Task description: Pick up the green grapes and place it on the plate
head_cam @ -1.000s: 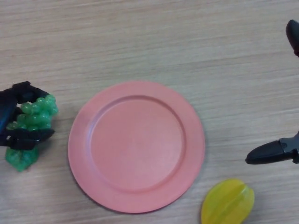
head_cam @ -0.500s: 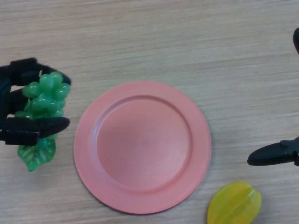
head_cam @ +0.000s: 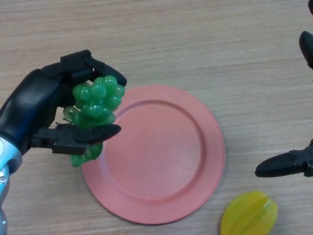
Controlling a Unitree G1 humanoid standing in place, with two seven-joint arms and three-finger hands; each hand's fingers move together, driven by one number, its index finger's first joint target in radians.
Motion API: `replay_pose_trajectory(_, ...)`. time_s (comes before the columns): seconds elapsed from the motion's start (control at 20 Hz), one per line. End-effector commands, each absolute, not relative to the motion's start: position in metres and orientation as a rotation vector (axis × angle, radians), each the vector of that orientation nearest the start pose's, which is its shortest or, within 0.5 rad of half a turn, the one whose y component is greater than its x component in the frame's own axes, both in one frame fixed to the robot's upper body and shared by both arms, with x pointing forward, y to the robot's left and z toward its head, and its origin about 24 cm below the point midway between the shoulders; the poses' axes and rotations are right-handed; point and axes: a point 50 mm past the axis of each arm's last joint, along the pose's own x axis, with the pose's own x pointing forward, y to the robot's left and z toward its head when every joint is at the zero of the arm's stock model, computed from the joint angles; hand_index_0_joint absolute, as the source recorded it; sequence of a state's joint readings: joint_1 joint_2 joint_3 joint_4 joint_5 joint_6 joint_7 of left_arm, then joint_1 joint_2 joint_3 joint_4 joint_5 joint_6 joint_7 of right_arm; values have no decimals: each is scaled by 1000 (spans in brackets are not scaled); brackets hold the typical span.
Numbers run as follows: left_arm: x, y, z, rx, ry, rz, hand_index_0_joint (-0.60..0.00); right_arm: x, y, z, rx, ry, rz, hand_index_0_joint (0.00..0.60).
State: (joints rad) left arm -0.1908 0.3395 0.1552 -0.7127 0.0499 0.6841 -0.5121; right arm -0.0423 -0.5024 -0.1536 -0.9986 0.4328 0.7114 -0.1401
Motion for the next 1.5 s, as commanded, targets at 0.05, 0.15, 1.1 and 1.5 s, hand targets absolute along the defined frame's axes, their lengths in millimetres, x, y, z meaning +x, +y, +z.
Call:
replay_pose_trajectory(0.05, 232, 181, 216, 484, -355, -298, -51, 181, -180, 242, -246, -548, 71, 0)
replay_pose_trajectory(0.15, 231, 180, 215, 511, -352, -309, 0, 182, -179, 243, -252, -549, 70, 0)
replay_pose_trajectory(1.1, 201, 217, 238, 56, -569, -202, 0, 187, -171, 248, -246, -563, 84, 0)
replay_pose_trajectory(1.5, 192, 209, 245, 27, -552, -246, 0, 190, -165, 251, -276, -569, 102, 0)
